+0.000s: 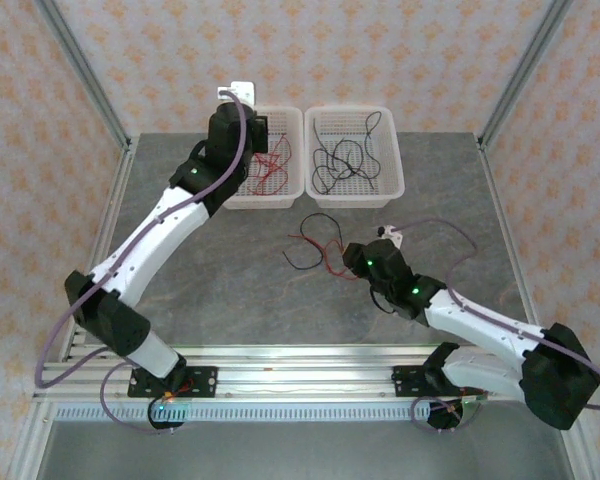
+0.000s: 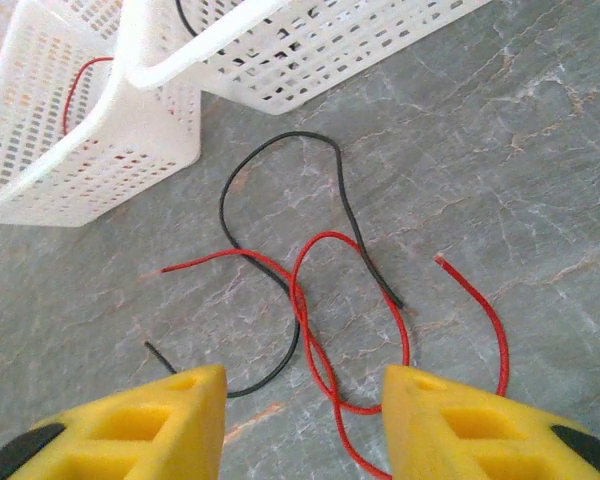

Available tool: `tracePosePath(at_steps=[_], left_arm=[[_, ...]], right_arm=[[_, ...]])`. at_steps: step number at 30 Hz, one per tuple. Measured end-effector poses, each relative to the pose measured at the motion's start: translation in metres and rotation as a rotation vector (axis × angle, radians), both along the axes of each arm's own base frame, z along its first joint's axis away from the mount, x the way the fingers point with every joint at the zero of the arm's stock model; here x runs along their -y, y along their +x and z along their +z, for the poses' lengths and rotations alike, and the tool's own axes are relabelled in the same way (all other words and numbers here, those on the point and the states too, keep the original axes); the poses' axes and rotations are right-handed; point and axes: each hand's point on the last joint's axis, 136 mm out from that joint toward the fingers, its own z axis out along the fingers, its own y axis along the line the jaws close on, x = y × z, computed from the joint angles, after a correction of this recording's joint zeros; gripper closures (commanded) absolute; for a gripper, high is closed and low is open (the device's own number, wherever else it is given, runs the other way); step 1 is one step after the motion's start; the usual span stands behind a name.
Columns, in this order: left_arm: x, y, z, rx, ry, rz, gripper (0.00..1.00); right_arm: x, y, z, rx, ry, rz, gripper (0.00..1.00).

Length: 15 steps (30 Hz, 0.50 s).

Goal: Untangle the cables

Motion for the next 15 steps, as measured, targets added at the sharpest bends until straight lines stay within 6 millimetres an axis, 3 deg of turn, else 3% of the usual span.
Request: tracePosePath(at_steps=[8, 15], left_arm=[[-0.014, 0.071, -0.06, -0.059, 0.022, 0.054, 1.0], [-0.016, 0.123, -0.139, -0.148, 0.045, 0.076, 1.0]], right_arm=[[0.004, -0.011, 0.007, 0.001, 0.026, 0.019, 0.56], [0.014, -0.023, -0.005, -0.026, 0.028, 0.009, 0.56]])
